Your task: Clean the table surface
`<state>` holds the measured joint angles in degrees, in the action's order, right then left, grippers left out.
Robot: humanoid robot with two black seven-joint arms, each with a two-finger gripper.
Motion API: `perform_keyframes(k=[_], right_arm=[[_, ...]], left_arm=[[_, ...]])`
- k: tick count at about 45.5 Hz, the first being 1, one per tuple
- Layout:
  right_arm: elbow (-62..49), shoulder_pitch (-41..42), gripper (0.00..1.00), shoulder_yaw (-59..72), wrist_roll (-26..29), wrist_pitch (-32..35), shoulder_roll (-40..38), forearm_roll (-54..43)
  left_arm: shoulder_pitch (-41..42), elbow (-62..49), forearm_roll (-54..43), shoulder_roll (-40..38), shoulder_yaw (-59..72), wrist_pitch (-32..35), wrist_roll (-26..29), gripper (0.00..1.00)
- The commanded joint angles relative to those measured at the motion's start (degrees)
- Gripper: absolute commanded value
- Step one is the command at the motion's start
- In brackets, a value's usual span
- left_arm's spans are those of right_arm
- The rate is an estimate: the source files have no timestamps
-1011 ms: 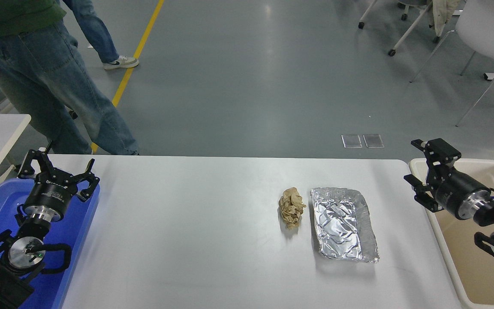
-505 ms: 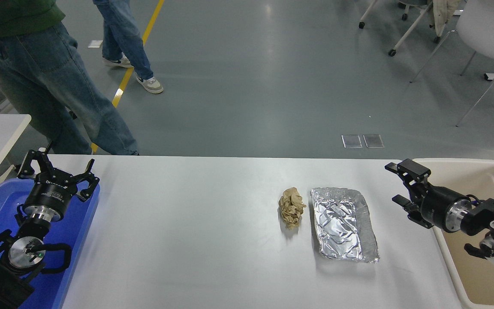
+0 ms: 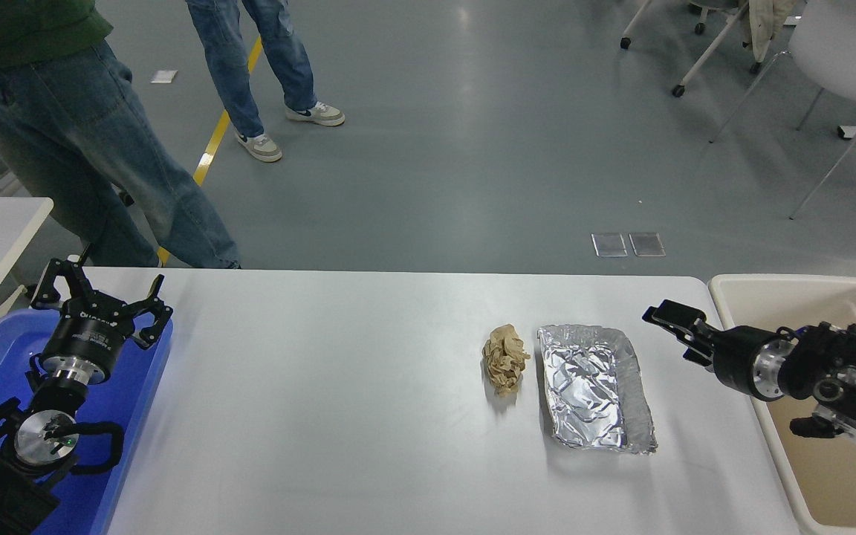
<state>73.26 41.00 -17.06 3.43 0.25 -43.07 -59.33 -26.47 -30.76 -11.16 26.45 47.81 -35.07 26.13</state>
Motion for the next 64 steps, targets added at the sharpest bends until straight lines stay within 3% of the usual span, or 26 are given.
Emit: perform_keyframes(k=[1,23,64], right_arm=[[-0.7,3.5,1.00,6.5,-1.4,-0.7,2.4,-9.2],[-5.2,3.0,1.00,17.1,-7.3,-7.1,4.7,-22.9],[-18.7,1.9,0.99,19.3,-7.3,-12.5,13.7,-22.2]], left_arm=[[0.0,0.0,0.0,0.0,0.0,0.0,0.0,1.00],[0.0,0.0,0.0,0.0,0.0,0.0,0.0,1.00],[0.0,0.0,0.0,0.0,0.0,0.0,0.0,1.00]])
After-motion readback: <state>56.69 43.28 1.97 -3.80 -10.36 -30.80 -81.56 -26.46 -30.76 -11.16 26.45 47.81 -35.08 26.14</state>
